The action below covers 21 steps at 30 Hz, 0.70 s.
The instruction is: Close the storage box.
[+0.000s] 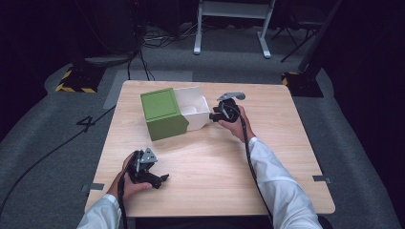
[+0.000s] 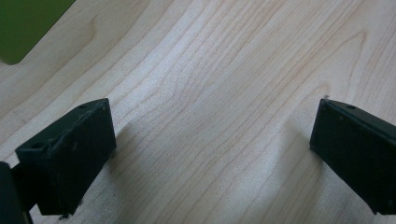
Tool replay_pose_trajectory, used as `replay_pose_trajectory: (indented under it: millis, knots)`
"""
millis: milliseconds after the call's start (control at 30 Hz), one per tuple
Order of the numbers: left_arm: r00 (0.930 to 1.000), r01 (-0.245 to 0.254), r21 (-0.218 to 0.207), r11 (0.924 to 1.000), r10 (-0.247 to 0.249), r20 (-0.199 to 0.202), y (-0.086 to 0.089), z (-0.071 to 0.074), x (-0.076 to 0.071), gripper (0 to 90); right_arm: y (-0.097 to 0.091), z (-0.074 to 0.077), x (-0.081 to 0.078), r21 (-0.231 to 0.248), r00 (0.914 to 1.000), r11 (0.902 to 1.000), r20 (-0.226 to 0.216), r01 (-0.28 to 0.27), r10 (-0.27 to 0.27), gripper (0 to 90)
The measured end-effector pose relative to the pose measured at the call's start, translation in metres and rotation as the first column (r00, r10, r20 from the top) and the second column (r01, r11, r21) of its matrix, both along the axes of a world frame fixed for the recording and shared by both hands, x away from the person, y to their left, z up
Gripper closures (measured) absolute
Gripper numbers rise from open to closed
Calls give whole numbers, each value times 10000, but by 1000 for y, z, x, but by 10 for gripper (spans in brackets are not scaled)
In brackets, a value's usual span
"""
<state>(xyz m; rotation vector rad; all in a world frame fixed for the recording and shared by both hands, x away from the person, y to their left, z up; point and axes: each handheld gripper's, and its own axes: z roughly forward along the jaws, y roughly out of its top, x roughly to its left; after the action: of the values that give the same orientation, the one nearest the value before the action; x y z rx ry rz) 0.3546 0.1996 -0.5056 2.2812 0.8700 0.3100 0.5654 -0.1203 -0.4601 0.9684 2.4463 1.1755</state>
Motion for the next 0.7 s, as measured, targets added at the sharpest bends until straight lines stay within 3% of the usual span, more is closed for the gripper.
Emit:
replay_pose_trajectory:
  millis: [67, 267, 433, 700]
  knots:
    - [10000, -4, -5, 10000, 4, 9, 0, 0, 0, 4, 5, -2, 0, -207, 9998, 9996, -44, -179, 178, 513]
    - [10000, -1, -12, 10000, 1, 6, 0, 0, 0, 2, 12, -4, 3, 286, 9992, 9992, -277, -277, 285, 542]
    - [10000, 53, -29, 10000, -53, -34, -1, 0, 1, 1, 20, -2, 4, 364, 9986, 9979, -7, -531, 531, 547]
    - [9999, 112, -28, 9999, -112, -40, -1, 0, 1, 1, 41, -1, 7, 320, 9964, 9959, -35, -840, 842, 550]
